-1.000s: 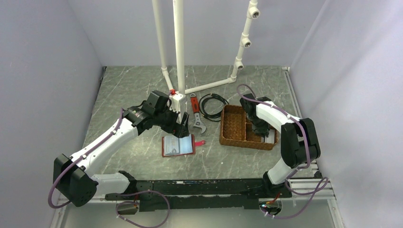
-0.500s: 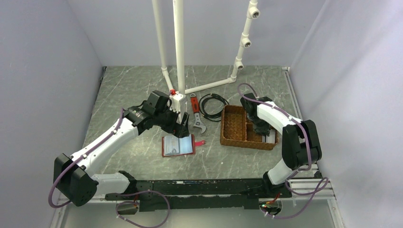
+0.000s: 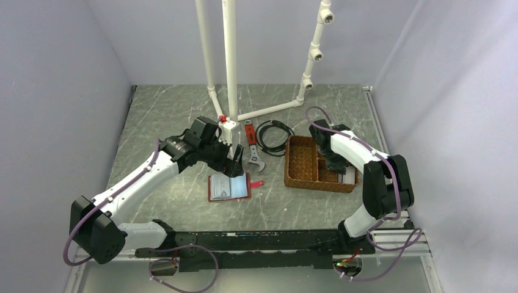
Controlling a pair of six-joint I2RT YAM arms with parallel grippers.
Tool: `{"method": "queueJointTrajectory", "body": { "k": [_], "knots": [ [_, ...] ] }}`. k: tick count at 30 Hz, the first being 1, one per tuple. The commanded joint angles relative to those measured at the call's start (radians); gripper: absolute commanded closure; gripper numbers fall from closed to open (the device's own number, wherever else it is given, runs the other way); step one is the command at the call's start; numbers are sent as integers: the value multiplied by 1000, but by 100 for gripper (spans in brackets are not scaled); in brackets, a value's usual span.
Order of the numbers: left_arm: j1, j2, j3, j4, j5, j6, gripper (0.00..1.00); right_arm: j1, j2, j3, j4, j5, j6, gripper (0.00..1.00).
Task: Put the credit cards into the card holder
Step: Pick up the credit card from the storage box.
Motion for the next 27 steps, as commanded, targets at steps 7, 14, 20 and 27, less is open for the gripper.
{"method": "queueJointTrajectory", "body": {
  "k": [7,14,20,27],
  "knots": [
    [-5,8,1,23,18,24,1,11,-37,48,-81,8,38,100],
    [-3,36,4,21,27,23,1,20,-113,61,-133,6,83,100],
    [8,55,10,14,45,19,1,16,-130,52,-115,38,66,100],
    [12,61,9,12,50,16,1,-22,-136,34,-60,21,16,99]
  ]
}}
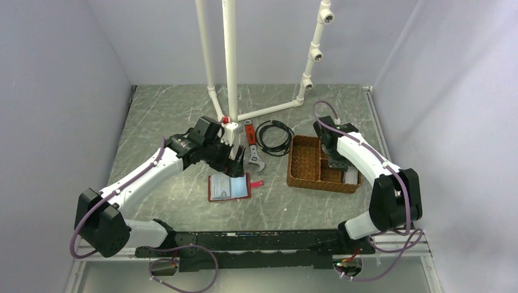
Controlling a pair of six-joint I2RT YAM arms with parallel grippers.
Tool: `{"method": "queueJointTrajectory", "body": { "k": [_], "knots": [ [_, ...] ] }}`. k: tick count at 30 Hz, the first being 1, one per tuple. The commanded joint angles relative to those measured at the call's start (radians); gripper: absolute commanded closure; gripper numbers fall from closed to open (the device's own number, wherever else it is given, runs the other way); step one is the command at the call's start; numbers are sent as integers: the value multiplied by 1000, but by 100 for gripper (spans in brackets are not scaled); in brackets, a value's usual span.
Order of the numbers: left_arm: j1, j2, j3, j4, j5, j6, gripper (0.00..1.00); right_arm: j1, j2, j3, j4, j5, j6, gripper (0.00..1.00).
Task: Put the credit cards into the card holder
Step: Pick up the credit card from the storage box.
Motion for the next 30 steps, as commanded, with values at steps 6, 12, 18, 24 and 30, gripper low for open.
{"method": "queueJointTrajectory", "body": {
  "k": [6,12,18,24,30],
  "knots": [
    [5,3,8,11,33,18,0,-57,-15,2,27,7,-63,100],
    [6,0,6,12,37,20,0,-60,10,3,23,12,-64,94],
    [6,0,5,13,39,20,1,-72,19,2,31,4,-72,92],
    [6,3,6,13,43,21,1,-78,22,-1,34,4,-80,92],
    [6,9,6,14,45,22,1,-78,19,1,29,15,-72,100]
  ]
}}
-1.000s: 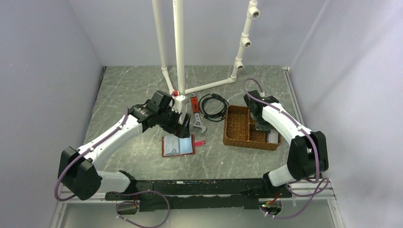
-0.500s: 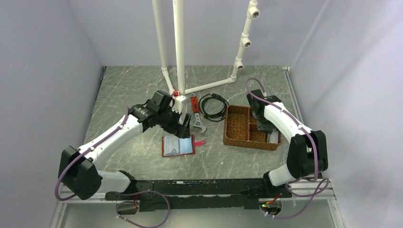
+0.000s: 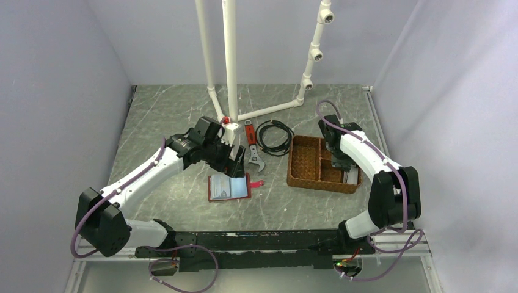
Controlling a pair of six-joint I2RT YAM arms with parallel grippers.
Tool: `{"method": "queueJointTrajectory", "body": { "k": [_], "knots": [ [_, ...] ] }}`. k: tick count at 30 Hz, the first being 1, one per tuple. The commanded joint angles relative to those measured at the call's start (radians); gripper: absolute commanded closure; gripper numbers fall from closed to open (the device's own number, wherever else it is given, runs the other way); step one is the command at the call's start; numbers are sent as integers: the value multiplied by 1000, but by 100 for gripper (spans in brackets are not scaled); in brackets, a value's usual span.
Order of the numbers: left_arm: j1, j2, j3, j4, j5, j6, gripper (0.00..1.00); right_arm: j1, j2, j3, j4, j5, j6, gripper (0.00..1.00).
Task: Put the credit cards into the card holder
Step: Pick up the credit card from the storage box.
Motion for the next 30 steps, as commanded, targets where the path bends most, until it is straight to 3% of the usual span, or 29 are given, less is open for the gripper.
{"method": "queueJointTrajectory", "body": {
  "k": [1,4,5,22,27,30],
  "knots": [
    [4,3,6,15,23,23,1,-8,-8,0,6,40,-7,100],
    [4,7,10,16,29,23,1,-8,-12,4,-1,27,-6,95],
    [5,8,10,16,30,22,1,-8,-16,5,-1,21,-7,100],
    [8,19,10,17,41,18,1,-9,-97,69,-53,-57,-7,100],
    [29,12,0,24,28,-18,1,7,-249,107,46,-281,-81,100],
    [56,18,4,2,-48,-97,1,30,-359,133,93,-338,-84,100]
  ]
}}
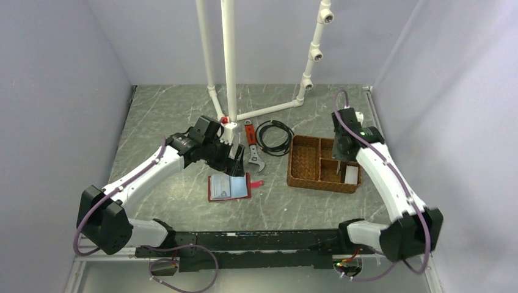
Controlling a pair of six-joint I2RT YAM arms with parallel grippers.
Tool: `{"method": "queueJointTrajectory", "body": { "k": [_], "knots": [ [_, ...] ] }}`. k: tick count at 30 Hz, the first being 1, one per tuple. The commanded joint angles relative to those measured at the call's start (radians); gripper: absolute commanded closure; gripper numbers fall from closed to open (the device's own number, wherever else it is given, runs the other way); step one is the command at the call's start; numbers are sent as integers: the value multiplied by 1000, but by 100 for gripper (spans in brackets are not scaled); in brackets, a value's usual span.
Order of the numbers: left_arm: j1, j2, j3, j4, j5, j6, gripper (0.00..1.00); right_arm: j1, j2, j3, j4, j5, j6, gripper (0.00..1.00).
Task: Put the credit cards into the card holder
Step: Pick up the credit card from the storage box, then insert the credit card into the card holder.
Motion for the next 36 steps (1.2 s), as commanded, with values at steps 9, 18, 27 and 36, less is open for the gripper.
{"method": "queueJointTrajectory", "body": {
  "k": [9,18,27,36],
  "knots": [
    [303,22,-192,70,32,-300,0,271,-171,-115,667,-635,131,100],
    [320,-22,-270,120,94,-341,0,474,186,-235,1180,-786,285,100],
    [322,153,-265,57,-32,-338,7,528,441,-209,1399,-932,373,100],
    [322,241,-263,23,-113,-372,30,519,464,-271,1445,-982,381,100]
  ]
}}
